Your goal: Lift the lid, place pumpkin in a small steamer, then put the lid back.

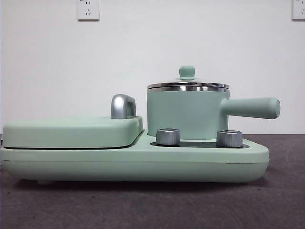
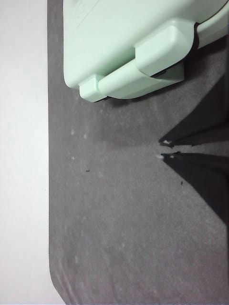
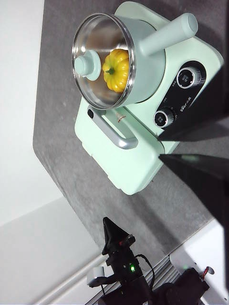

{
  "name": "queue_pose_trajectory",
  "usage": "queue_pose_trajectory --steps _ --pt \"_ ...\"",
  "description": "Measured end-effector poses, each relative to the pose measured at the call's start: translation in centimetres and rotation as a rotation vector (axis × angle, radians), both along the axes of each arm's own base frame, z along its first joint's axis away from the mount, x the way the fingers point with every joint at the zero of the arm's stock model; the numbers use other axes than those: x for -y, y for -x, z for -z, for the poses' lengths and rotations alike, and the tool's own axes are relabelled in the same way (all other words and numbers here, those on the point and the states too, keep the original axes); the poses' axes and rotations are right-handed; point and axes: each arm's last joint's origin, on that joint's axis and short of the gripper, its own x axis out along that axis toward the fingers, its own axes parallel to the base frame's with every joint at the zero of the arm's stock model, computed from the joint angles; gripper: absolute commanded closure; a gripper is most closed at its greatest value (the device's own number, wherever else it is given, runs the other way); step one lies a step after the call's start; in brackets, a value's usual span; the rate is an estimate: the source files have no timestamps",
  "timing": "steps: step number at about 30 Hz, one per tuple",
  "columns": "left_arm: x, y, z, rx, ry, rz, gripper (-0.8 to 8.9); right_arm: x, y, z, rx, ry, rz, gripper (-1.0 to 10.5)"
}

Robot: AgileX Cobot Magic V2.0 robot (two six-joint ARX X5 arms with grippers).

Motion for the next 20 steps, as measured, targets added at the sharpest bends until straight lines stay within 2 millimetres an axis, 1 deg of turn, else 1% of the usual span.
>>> queue_pose_trajectory --steps 5,7,10,12,14,16,18,20 --pt "0.0 0.0 0.0 0.000 0.000 0.000 7.86 0.0 0.0 0.0 0.004 -0.002 0.000 9.1" --pt "0.0 0.0 0.0 0.000 0.000 0.000 7.86 0.0 -0.2 0.1 0.041 -0.024 0.009 9.1" --pt "0.0 0.0 0.0 0.000 0.000 0.000 7.86 -0.2 -1.3 1.3 0.120 -0.075 0.039 9.1" --pt "0.0 0.0 0.0 0.000 0.000 0.000 7.86 -0.2 -2.5 2.7 0.204 -0.101 0.065 9.1" --pt "0.0 0.0 0.0 0.000 0.000 0.000 7.86 0.0 -3.6 4.9 0.299 -0.113 0.129 9.1" --pt "0.0 0.0 0.0 0.000 0.000 0.000 7.86 0.5 -4.2 7.0 0.370 -0.118 0.194 9.1" --pt "0.0 0.0 0.0 0.000 0.000 0.000 7.86 0.9 -4.6 9.2 0.407 -0.115 0.250 9.1" --pt "0.0 0.0 0.0 0.000 0.000 0.000 7.86 1.3 -4.6 11.5 0.394 -0.100 0.291 9.1"
